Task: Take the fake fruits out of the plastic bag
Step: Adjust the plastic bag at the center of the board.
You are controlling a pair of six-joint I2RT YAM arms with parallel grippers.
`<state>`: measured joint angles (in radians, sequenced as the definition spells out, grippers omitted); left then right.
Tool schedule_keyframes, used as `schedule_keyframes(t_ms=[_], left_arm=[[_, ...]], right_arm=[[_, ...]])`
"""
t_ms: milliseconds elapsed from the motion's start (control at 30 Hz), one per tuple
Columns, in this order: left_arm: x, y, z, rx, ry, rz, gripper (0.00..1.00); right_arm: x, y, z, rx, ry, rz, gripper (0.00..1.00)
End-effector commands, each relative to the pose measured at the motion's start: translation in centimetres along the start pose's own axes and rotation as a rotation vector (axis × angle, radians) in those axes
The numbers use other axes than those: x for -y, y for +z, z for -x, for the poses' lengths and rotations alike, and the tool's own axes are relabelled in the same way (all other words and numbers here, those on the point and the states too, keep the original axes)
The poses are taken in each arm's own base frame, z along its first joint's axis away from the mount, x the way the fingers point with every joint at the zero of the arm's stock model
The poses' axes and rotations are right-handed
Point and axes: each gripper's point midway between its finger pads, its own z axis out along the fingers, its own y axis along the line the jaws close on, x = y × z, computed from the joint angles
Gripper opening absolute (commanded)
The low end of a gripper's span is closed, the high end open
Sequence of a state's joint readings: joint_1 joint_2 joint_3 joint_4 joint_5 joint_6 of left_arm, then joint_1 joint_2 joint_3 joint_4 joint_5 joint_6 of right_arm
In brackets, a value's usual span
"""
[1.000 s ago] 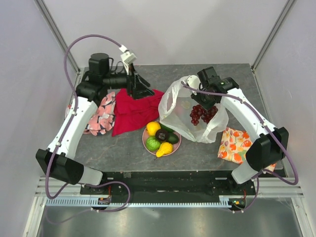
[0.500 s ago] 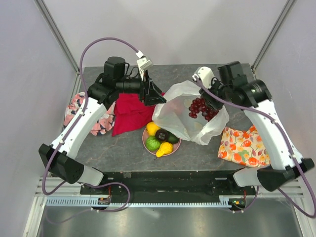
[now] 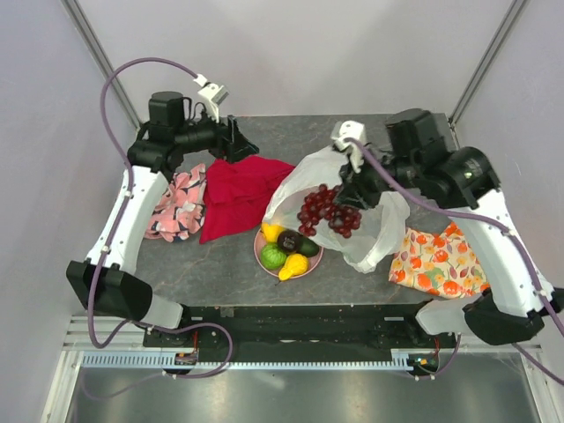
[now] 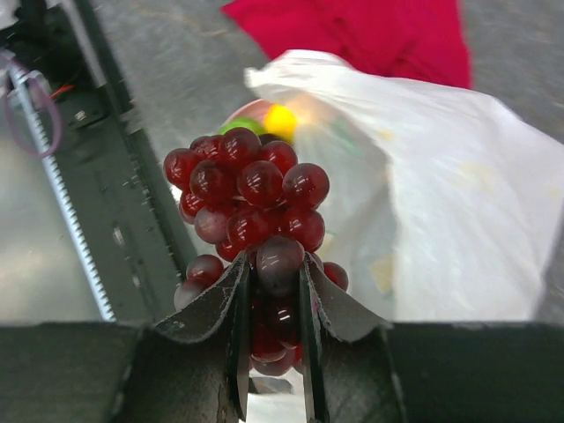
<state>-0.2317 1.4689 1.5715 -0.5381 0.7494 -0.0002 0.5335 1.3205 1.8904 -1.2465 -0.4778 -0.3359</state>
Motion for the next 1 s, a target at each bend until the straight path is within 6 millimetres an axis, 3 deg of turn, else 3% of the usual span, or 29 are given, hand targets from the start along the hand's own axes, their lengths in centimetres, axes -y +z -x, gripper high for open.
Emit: schedule_keyframes(t_ms=[0,133,200,233,433,533,667,700,733,767,833,867,933,967], left_arm=[[0.5,-3.8,2.2,0.083,0.094,0.073,0.76],[0.7,-5.8,1.6,0.103,0.097,0.109,0.76],[0.9,-6.9,1.2,0.116,0.099,0.127,0.76],[1.1,-7.3,1.1,0.119,0.105,0.13,0.76],[2.2,-9.7,0.7,0.16,0.12,0.16,0.76],[2.2,-10.6,0.6,0.175,0.124,0.182,0.76],[2.5,-11.1,0.5,0.181,0.134,0.189,0.76],[2.5,-11.1,0.4,0.181,0.13,0.185,0.76],[2.5,-11.1,0.3,0.18,0.129,0.183,0.76],[2.6,-11.1,0.4,0.181,0.128,0.18,0.76],[2.7,-11.0,0.3,0.18,0.128,0.169,0.76],[2.7,-11.0,0.3,0.18,0.129,0.166,0.76],[2.6,-10.7,0.3,0.18,0.123,0.157,0.76],[2.6,-10.6,0.3,0.182,0.115,0.154,0.76]], right_arm=[[-4.6,2.6,1.6,0.009,-0.053,0.192,0.03],[-8.6,6.9,1.3,-0.06,-0.108,0.34,0.02],[-9.3,8.5,1.5,-0.077,-0.085,0.375,0.01],[-9.5,10.4,1.7,-0.092,-0.084,0.386,0.0],[-8.3,17.0,2.6,-0.141,-0.033,0.363,0.0],[-6.7,20.1,2.1,-0.179,-0.028,0.3,0.0],[-1.9,23.3,1.2,-0.227,-0.053,0.094,0.0],[1.6,23.9,0.3,-0.258,-0.045,-0.014,0.0],[3.8,23.8,0.3,-0.259,-0.027,-0.067,0.0],[8.9,22.8,0.4,-0.238,0.038,-0.161,0.0],[14.5,21.0,0.1,-0.227,0.078,-0.283,0.0],[18.9,19.0,-0.6,-0.226,0.101,-0.374,0.0],[23.0,16.5,-1.5,-0.242,0.088,-0.478,0.0],[25.7,14.1,-2.2,-0.233,0.116,-0.55,0.01]])
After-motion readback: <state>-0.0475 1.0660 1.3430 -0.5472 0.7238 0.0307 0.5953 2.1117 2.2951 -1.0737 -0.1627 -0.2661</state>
